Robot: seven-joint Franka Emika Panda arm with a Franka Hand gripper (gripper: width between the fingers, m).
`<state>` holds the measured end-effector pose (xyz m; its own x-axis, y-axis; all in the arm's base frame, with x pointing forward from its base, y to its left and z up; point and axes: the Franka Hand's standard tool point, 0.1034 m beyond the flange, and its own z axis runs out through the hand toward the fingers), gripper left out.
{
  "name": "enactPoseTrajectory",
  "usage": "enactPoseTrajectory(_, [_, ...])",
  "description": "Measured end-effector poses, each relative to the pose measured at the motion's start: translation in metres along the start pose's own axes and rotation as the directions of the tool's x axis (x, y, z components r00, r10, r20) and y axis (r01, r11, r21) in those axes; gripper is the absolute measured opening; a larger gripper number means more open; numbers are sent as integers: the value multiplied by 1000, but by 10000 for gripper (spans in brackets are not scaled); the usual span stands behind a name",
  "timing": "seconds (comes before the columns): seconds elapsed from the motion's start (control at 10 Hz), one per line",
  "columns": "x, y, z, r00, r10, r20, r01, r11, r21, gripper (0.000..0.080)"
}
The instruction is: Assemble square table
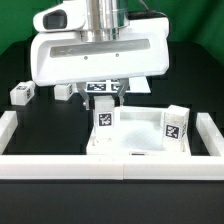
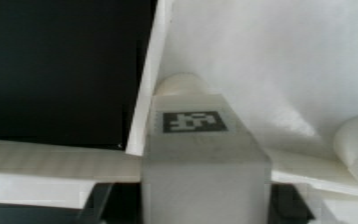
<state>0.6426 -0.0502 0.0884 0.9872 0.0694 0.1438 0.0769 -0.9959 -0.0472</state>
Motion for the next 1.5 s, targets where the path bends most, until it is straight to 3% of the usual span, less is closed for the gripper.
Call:
enactPoseTrajectory(0.2, [0,-1,0,996,86,-1,-86,996,4,289])
enactPoseTrajectory(0.3, [0,-4,1,969,246,0,-246,969,15,291])
enactPoseTrajectory(0.5, [0,-5,1,920,393,3,-393,919,20,291])
enactPoseTrajectory(0.8, [1,-11,2,711,703,20,-703,710,34,291])
enactPoseTrajectory(0.9, [1,-15,2,593,805,33,-805,592,41,291])
enactPoseTrajectory(1.1, [2,-20,3,468,883,46,-884,466,44,291])
enactPoseTrajectory(1.2, [3,-22,3,427,903,50,-904,425,48,291])
enactPoseTrajectory(1.4, [3,-22,3,435,899,49,-900,433,48,291])
enactPoseTrajectory(1.5, [3,-22,3,466,884,48,-885,464,49,468])
